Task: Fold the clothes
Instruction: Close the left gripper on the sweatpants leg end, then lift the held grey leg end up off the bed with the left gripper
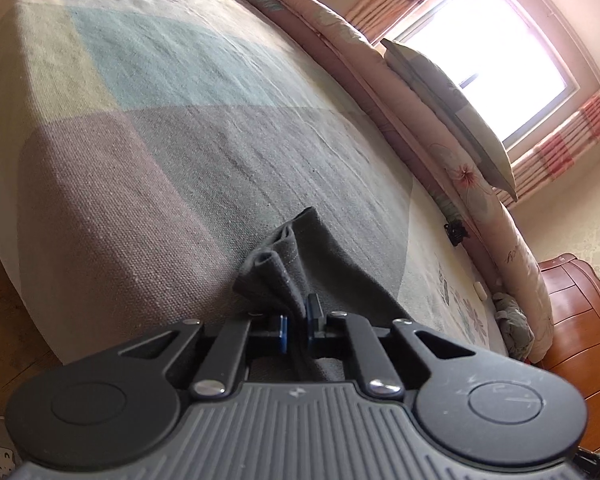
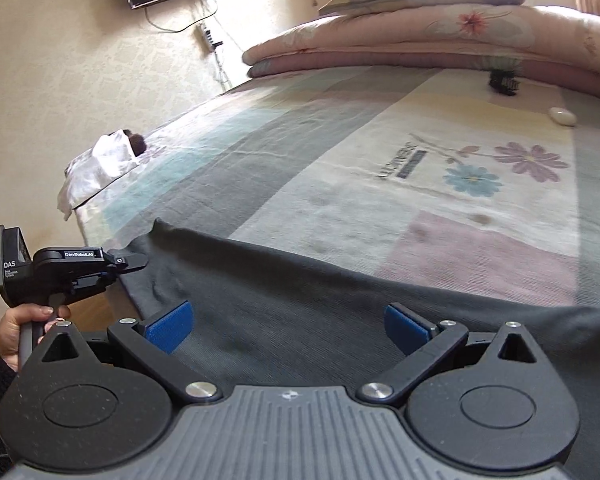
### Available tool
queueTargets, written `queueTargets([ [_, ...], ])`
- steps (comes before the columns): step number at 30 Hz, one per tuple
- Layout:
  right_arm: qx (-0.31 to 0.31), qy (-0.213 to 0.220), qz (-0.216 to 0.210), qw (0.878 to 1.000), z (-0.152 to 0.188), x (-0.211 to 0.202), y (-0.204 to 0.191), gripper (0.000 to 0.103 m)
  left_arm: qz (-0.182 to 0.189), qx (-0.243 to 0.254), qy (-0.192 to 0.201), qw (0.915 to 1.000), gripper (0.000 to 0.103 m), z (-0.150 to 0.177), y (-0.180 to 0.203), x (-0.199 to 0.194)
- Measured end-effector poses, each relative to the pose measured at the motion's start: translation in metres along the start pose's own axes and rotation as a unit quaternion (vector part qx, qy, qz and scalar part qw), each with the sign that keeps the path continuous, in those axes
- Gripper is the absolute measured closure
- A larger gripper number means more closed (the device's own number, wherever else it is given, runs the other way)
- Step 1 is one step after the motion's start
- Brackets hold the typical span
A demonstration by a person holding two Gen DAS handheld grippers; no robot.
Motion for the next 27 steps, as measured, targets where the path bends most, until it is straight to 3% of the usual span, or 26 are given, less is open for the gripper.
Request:
queueTargets([
  [7,-0.007,-0.053,-0.077,0.996,-0.024,0.083,-0.039,0.000,0.008,-0.008,0.002,0.9999,0.095,0.000,-0.004,0.001],
  [9,-0.017,-0.035,-0.066,0.997,-0.031,0.092,-0.043,0.000,0.009,-0.007,0.002,0.9999,0.094,0.000,-0.005,0.001],
  [13,-0.005,-0.048,-0.014,0.999,-0.045,0.109,-0.047,0.000,0.012,-0.005,0.003,0.9999,0.094,0.000,-0.006,0.001],
  [16,0.001,-0.046,0.044,0.998,-0.049,0.096,-0.054,0.000,0.015,-0.004,0.003,0.9999,0.094,0.000,-0.007,0.001],
  [19,0.021,-0.060,0.053,0.997,-0.044,0.084,-0.063,0.000,0.019,-0.008,0.003,0.9998,0.094,0.000,-0.008,0.002],
  [24,0.017,-0.084,0.075,0.994,-0.031,0.106,-0.072,0.000,0.030,-0.030,0.004,0.9991,0.094,-0.003,-0.012,0.001],
  [27,0.032,-0.074,0.052,0.995,-0.033,0.098,-0.073,0.000,0.044,-0.049,0.010,0.9978,0.093,-0.006,-0.016,0.001],
])
Point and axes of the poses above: each gripper's, at about its wrist camera, not at the fingertips, and x roughly the way its jaws point, y to its right, z to its underside, the point moved 6 cm from there along x, roughly the way its jaws point, and after that the axes turned 9 degrees about z, right-handed, at the moved point
